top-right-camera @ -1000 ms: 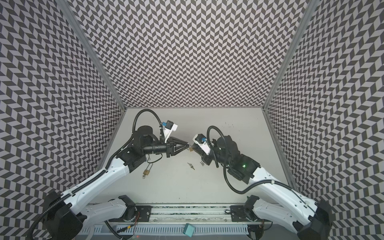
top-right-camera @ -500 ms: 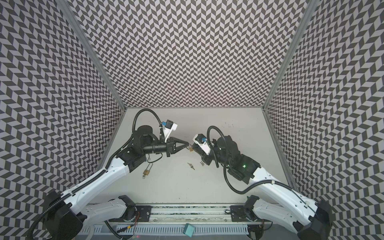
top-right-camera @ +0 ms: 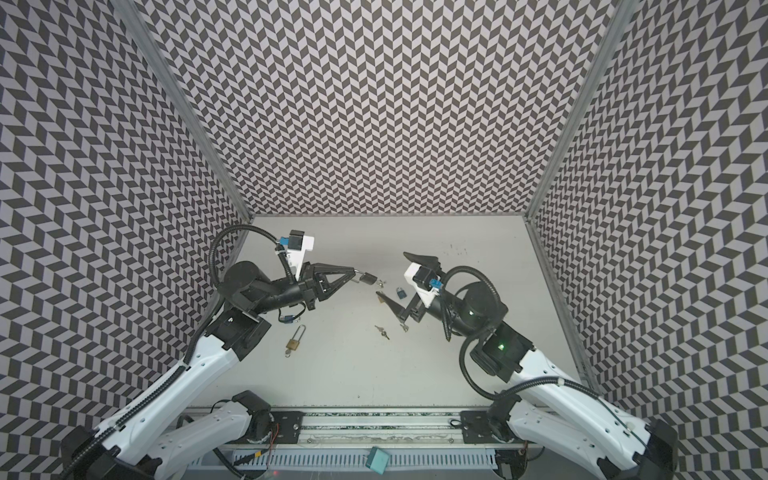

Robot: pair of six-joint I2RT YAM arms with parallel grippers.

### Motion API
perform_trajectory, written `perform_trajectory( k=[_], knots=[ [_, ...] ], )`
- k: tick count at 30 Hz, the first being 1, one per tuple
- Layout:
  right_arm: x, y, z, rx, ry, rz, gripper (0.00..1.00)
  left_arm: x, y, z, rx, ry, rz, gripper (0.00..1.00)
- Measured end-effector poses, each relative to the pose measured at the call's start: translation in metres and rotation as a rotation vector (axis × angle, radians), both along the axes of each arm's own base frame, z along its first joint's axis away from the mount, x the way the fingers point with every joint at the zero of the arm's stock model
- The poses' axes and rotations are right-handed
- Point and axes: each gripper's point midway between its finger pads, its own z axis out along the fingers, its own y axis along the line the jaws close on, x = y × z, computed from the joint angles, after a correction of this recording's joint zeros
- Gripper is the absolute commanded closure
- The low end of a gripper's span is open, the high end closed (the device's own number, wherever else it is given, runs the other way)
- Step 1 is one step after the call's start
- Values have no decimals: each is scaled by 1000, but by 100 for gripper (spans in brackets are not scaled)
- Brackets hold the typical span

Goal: Lock with the key

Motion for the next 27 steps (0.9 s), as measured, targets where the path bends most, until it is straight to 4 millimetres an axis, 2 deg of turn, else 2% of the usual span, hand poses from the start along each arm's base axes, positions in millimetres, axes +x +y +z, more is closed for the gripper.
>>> perform_trajectory(
  k=[5,9,13,19,27],
  knots=[
    [-22,10,27,113,-55,147,4,-10,2,20,-64,-33,-42,100],
    [-33,18,38,187,-38,252,6,-18,2,30,-93,-53,-77,100],
    [-37,27,36,208,27,332,12,-23,3,35,-107,-64,-96,100],
    [-40,38,33,236,131,425,29,-27,3,38,-115,-76,-116,100],
    [-37,45,24,260,269,468,39,-31,4,41,-121,-84,-127,100]
  ],
)
